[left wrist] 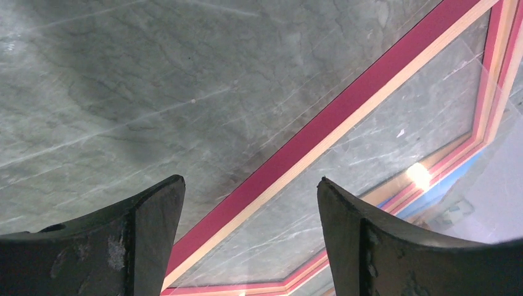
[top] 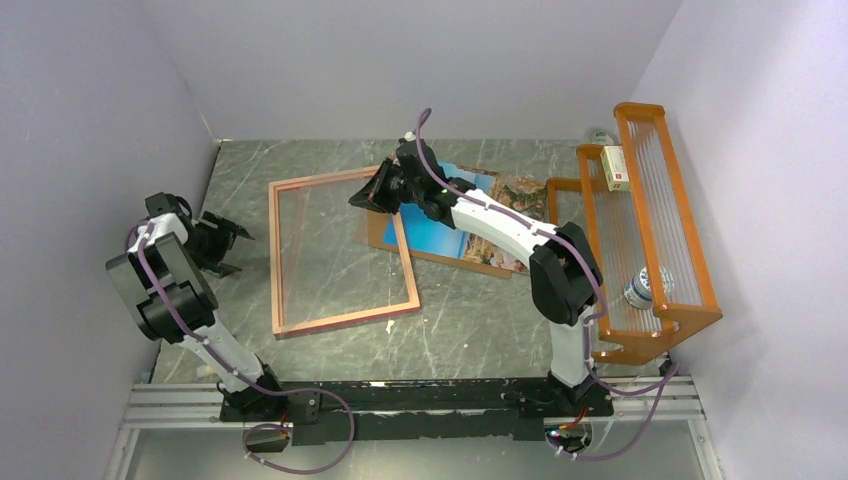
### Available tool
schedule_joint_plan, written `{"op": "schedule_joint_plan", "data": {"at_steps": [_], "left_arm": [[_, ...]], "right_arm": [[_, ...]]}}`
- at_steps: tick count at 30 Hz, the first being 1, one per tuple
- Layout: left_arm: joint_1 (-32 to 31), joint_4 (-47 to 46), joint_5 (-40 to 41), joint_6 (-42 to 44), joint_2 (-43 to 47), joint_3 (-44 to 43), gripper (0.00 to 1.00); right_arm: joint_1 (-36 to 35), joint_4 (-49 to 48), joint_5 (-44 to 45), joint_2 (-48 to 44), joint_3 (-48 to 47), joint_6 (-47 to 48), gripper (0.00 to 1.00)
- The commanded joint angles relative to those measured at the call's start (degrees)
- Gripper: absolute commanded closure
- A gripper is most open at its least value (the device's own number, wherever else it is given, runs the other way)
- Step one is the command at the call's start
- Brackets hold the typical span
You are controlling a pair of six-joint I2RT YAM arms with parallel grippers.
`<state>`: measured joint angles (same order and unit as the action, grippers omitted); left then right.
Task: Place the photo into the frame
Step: Place the photo frame item in the photo frame.
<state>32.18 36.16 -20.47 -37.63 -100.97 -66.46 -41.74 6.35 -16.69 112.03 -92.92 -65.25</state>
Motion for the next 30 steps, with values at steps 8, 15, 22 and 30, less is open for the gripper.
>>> {"op": "schedule_joint_plan", "data": {"at_steps": [8, 15, 22, 30], "left_arm": [[0.37, -2.63, -8.16, 0.80, -5.36, -0.17, 0.21], [0.35, -4.09, -10.45, 0.75, -6.76, 0.80, 0.24], [0.25, -4.30, -13.81, 2.51, -8.76, 0.08, 0.25], [-0.82, -4.79, -16.11, 3.51, -10.58, -0.40, 0.29]], "right_arm": [[-0.04, -4.20, -0.54, 2.57, -8.21, 3.55, 1.00], [-0.07, -2.83, -0.38, 3.79, -9.42, 4.87, 1.00], [-0.08, -4.30, -0.67, 6.24, -10.55, 9.09, 1.00], [0.01, -0.29, -1.00, 8.13, -12.81, 10.85, 1.00]]}}
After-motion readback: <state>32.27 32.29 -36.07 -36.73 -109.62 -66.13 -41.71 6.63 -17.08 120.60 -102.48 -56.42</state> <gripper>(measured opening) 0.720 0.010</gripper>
